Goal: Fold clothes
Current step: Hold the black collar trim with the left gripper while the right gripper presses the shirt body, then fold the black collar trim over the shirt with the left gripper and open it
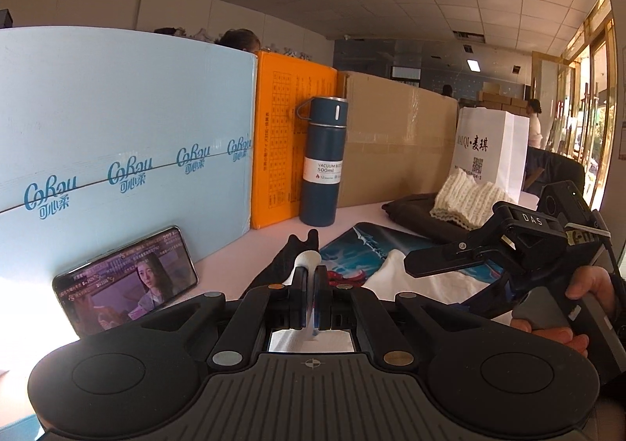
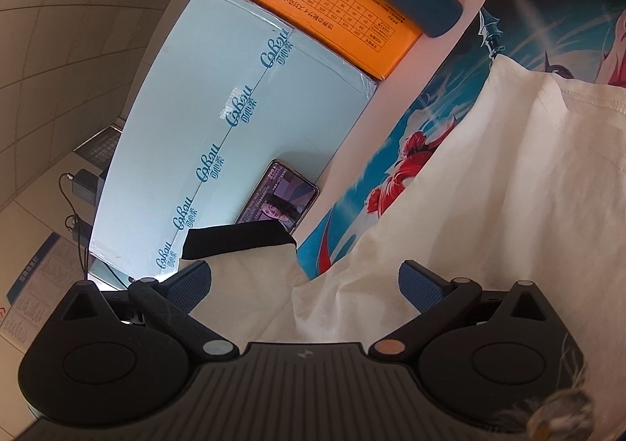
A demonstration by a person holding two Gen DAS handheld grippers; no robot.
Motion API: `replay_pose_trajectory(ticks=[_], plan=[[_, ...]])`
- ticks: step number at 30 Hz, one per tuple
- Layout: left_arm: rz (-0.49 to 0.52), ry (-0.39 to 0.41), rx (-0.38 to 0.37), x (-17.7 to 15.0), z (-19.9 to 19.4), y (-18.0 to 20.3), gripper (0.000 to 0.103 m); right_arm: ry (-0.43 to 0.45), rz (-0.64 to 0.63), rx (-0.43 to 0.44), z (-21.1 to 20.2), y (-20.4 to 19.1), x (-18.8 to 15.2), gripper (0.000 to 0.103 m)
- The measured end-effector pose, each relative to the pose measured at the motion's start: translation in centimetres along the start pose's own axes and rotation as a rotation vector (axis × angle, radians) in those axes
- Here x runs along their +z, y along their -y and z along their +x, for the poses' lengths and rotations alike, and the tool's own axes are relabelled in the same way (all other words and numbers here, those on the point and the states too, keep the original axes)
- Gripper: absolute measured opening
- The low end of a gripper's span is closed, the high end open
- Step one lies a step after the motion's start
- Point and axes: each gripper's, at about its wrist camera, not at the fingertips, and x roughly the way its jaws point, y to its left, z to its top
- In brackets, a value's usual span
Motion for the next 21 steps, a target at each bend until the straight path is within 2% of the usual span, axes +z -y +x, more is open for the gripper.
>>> replay_pose_trajectory(ticks=[9, 21], plan=[[-0.018, 0.016, -0.01, -0.1, -1.1, 0.7, 0.002, 0.003, 0.004, 0.002, 0.0, 0.1, 0.0, 0.103], [-0.043, -0.016, -0.036, -1.2, -1.1, 1.8, 0.002, 0.025, 0.03, 0.012, 0.0, 0.7, 0.4, 0.103]])
